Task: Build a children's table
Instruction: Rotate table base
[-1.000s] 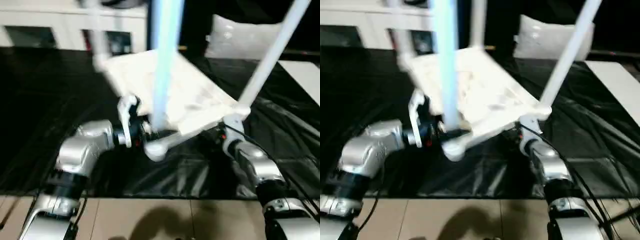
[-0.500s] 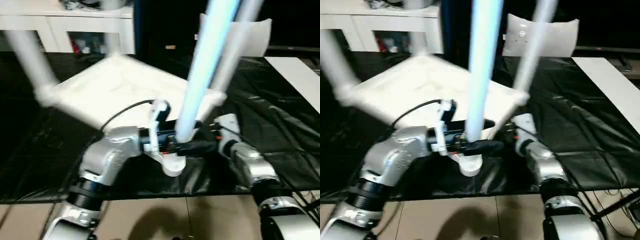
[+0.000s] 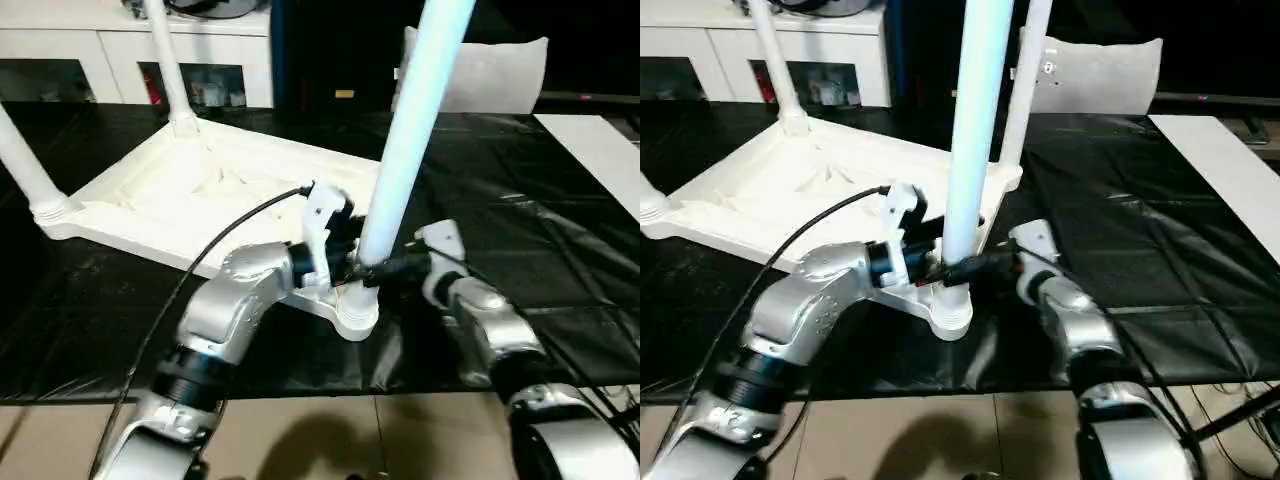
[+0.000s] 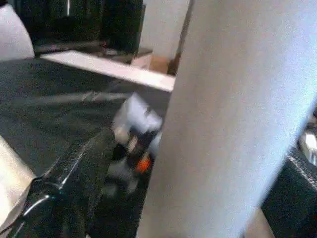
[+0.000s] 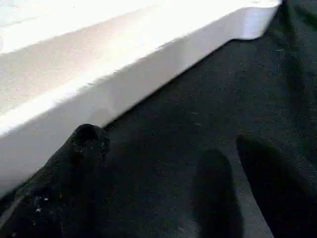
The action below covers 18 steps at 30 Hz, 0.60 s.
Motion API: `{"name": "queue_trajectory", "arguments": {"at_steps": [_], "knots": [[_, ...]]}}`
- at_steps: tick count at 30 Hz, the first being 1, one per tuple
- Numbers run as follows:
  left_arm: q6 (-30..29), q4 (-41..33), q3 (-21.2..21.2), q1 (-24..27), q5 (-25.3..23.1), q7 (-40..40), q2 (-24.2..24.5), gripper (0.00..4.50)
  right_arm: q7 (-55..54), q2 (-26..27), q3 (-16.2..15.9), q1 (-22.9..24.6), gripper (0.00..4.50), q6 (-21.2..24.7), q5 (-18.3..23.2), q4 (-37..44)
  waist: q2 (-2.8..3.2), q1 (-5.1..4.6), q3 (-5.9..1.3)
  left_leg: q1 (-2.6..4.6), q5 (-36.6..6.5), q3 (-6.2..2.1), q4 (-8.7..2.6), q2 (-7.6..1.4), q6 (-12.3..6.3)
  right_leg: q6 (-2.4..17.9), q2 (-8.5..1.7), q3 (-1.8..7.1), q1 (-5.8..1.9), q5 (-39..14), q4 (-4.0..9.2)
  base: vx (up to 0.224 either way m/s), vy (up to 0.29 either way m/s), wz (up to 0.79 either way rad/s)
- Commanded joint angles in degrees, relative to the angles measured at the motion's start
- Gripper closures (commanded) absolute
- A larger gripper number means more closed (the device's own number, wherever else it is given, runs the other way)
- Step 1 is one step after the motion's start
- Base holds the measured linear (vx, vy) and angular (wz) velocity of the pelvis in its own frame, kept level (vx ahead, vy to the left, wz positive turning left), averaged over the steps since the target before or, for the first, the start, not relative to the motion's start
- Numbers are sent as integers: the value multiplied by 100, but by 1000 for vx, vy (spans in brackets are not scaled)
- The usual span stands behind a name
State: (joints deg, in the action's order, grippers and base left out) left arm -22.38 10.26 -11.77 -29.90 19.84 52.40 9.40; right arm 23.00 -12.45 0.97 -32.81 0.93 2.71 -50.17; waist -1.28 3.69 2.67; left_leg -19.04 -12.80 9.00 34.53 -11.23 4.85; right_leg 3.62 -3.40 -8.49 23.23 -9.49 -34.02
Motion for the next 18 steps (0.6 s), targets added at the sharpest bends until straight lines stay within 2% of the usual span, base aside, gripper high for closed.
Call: {"name": "queue_trajectory", "arguments": {"at_steps": [1, 2, 3, 5, 6, 7, 9, 12, 13, 15, 16, 17, 18], "knots": [[53, 11, -18, -1, -90, 184, 185, 6, 86, -89, 79, 100, 0, -50, 63, 209, 41, 44, -377, -90, -359, -8, -353, -182, -438, 555, -521, 419, -439, -1538, 435, 0, 0, 0], [69, 83, -26, 0, -122, 356, 383, 6, 158, -148, 89, 183, 0, -56, 86, 336, 95, 42, -376, -74, -391, -18, -357, -184, -411, 555, -512, 415, -431, -1540, 427, 0, 0, 0], [97, 144, -37, -2, -149, 481, 510, 6, 214, -193, 97, 239, 0, -63, 104, 420, 70, 34, -373, -75, -402, -12, -357, -180, -423, 544, -507, 414, -432, -1551, 443, 0, 0, 0], [176, 280, -79, -21, -234, 698, 734, 6, 348, -293, 96, 351, 0, -101, 124, 591, 76, 36, -372, -85, -391, -15, -358, -163, -436, 520, -498, 414, -443, -1576, 433, 0, 0, 0], [261, 376, -136, -40, -304, 909, 908, 6, 519, -402, 87, 466, 0, -89, 151, 771, 114, 37, -375, -77, -380, -18, -358, -167, -429, 533, -501, 417, -437, -1571, 427, 0, 0, 0], [344, 468, -202, -63, -391, 1083, 1066, 6, 696, -515, 75, 584, 0, -83, 176, 956, 97, 46, -373, -84, -391, -16, -358, -161, -485, 489, -494, 419, -449, -1574, 452, 0, 0, 0], [606, 670, -358, -126, -620, 1331, 1309, 6, 1047, -729, 44, 795, 0, -57, 222, 1292, 100, 56, -373, -84, -357, -20, -359, -169, -501, 495, -493, 416, -447, -1527, 439, 0, 0, 0], [1117, 1027, -624, -261, -966, 1524, 1501, 42, 1593, -1079, -14, 1123, 0, 40, 331, 1853, 120, 111, -364, -73, -424, -8, -356, -150, -532, 369, -490, 409, -450, -1745, 479, 0, 0, 0], [1249, 1155, -717, -308, -1075, 1584, 1543, 42, 1767, -1201, -25, 1240, 0, 85, 371, 2053, 107, 146, -353, -72, -454, -6, -356, -141, -566, 259, -477, 406, -449, -1862, 512, 0, 0, 0], [1533, 1419, -916, -403, -1319, 1684, 1594, 45, 2130, -1440, -60, 1458, 0, 153, 455, 2429, 118, 176, -358, -75, -463, -5, -359, -145, -541, 223, -486, 395, -444, -1937, 517, 0, 0, 0], [1533, 1419, -916, -403, -1319, 1684, 1594, 55, 2130, -1440, -60, 1458, 0, 153, 455, 2429, 105, 192, -350, -78, -481, -3, -360, -136, -548, 148, -476, 389, -449, -2018, 538, 0, 0, 0], [1720, 1597, -1023, -472, -1443, 1779, 1591, 81, 2467, -1639, -104, 1673, 0, 239, 568, 2807, 114, 201, -355, -79, -478, -9, -362, -142, -539, 134, -481, 380, -443, -2051, 539, 0, 0, 0], [1762, 1640, -1038, -492, -1455, 1818, 1581, 81, 2569, -1697, -119, 1743, 0, 272, 611, 2931, 103, 212, -352, -75, -500, -1, -356, -132, -557, 76, -469, 377, -444, -2096, 564, 0, 0, 0]]}}
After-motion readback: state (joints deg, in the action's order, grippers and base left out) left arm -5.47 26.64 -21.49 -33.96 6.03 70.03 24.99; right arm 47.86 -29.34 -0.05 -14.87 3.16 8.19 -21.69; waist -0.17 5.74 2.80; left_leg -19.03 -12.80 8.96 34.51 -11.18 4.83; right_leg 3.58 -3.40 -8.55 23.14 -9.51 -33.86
